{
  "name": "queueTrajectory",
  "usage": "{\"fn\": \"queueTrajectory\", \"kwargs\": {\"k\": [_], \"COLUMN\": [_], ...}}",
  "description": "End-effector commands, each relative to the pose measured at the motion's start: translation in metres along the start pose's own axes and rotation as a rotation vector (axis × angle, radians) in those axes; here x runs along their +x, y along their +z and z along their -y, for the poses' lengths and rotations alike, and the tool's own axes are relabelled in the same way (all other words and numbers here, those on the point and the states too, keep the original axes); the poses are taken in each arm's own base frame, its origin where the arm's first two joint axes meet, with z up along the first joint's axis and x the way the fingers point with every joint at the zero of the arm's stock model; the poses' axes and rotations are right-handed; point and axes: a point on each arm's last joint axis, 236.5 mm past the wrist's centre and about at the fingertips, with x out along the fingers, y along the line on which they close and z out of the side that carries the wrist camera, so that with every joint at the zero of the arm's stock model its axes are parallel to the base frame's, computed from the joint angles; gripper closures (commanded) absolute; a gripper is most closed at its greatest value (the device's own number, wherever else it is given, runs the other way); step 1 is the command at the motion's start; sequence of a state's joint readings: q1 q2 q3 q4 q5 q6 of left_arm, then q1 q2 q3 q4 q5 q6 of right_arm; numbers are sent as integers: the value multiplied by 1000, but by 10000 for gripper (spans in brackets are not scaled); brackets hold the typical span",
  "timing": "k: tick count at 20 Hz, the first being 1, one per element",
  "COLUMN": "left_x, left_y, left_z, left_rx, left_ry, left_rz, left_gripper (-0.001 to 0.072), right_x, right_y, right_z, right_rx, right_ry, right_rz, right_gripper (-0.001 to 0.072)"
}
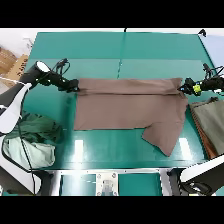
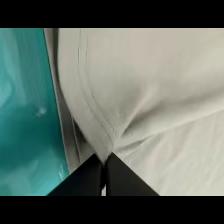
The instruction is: Fold the shirts.
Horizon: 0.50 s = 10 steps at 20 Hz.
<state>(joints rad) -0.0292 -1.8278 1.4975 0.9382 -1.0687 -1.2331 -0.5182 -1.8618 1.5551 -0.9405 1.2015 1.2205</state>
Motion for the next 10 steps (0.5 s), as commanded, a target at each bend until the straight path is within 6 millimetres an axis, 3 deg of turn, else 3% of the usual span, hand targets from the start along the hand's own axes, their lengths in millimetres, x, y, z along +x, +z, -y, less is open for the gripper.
{"fn": "queueTrajectory", "kwargs": {"k": [1,2,3,4,8,10], "left_x": [7,5,-2,-13,-67,-84], "left_y": [-14,-19,-25,-30,-70,-89], "left_z": [6,8,10,12,12,13], "left_rx": [-16,-20,-35,-80,-214,-236], "left_ry": [-10,-21,-31,-42,-83,-65], "left_rz": [-57,-84,-123,-164,-378,-413], "left_gripper": [683,662,351,191,212,220], "right_x": [2,-1,-7,-18,-85,-110], "right_y": [-11,-11,-12,-12,-25,-47], "right_z": [7,5,5,9,33,31], "right_rx": [20,30,40,55,106,110], "right_ry": [-22,-19,-28,-67,-295,-337], "right_rz": [-39,-46,-60,-77,-78,-78], "right_gripper": [661,491,423,420,431,601]}}
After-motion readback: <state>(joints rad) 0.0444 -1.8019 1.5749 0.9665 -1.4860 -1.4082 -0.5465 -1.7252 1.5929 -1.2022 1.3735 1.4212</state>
